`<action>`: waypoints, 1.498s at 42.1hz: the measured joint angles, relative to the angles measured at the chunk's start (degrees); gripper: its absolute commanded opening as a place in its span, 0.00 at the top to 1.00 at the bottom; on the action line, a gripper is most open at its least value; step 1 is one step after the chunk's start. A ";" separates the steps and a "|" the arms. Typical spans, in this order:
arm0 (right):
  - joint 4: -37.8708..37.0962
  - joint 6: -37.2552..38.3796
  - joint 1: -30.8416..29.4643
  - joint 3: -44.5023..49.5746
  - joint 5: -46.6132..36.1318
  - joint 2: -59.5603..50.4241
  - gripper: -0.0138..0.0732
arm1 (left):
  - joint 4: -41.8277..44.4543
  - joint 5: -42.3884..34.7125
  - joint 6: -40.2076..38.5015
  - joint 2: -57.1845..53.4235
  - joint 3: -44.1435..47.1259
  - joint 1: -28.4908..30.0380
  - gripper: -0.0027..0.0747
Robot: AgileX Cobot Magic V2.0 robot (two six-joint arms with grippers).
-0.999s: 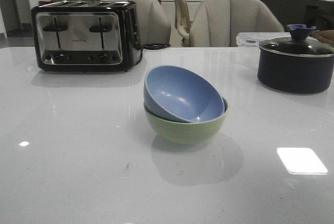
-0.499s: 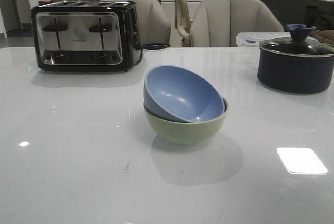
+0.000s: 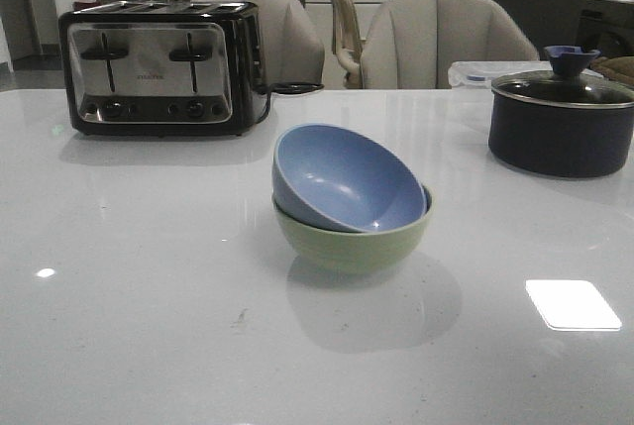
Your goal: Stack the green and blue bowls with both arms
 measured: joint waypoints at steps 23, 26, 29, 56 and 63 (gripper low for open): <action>-0.22 0.00 0.00 0.00 0.13 0.00 0.80 | 6.63 -16.49 0.00 -17.93 11.40 14.66 0.83; -0.22 0.00 0.00 0.00 0.13 0.00 0.80 | 6.79 -20.48 0.00 -22.80 16.10 19.14 0.83; -0.22 0.00 0.00 0.00 0.13 0.00 0.80 | 6.94 -23.45 0.00 -27.51 20.33 22.48 0.83; -0.22 0.00 0.00 0.00 0.13 0.00 0.80 | 19.08 -46.23 -17.29 -42.52 44.01 30.08 0.83; -0.22 0.00 0.00 0.00 0.13 0.00 0.80 | 13.63 -47.28 -10.76 -42.52 44.01 30.74 0.83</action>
